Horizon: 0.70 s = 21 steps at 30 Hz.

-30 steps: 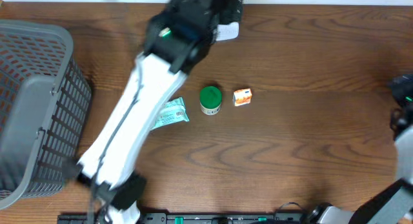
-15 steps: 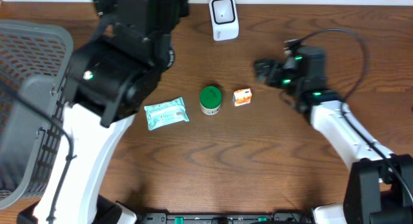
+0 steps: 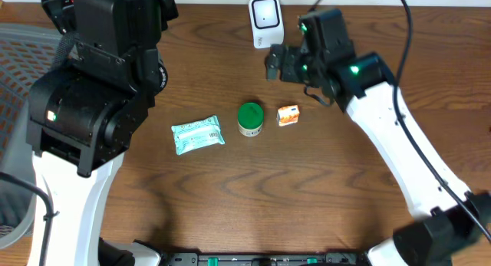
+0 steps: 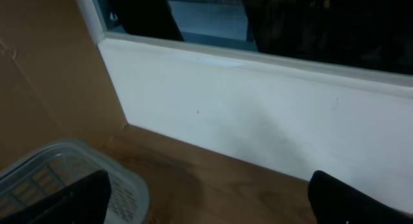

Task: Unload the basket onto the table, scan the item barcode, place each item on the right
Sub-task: 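Reach the right gripper down and grasp the green-lidded jar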

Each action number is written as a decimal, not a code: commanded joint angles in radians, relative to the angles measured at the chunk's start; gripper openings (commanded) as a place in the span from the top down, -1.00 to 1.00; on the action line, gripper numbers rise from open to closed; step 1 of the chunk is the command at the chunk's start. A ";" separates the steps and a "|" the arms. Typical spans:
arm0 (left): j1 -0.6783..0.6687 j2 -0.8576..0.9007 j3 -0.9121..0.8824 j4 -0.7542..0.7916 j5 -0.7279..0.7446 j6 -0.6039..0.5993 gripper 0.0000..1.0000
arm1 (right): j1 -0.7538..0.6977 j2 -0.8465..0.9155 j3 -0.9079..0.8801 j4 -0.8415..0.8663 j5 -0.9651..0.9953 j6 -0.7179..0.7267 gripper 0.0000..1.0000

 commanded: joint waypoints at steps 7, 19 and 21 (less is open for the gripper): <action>0.006 -0.063 0.007 -0.051 -0.017 0.010 -0.96 | 0.133 0.324 0.224 -0.222 0.056 0.100 -0.99; 0.006 -0.113 0.007 -0.059 -0.016 0.010 -0.95 | 0.217 0.428 0.222 -0.262 0.026 0.169 -0.99; 0.006 -0.117 0.007 -0.059 -0.016 0.010 -0.96 | 0.217 0.439 0.219 -0.264 0.027 0.170 -0.99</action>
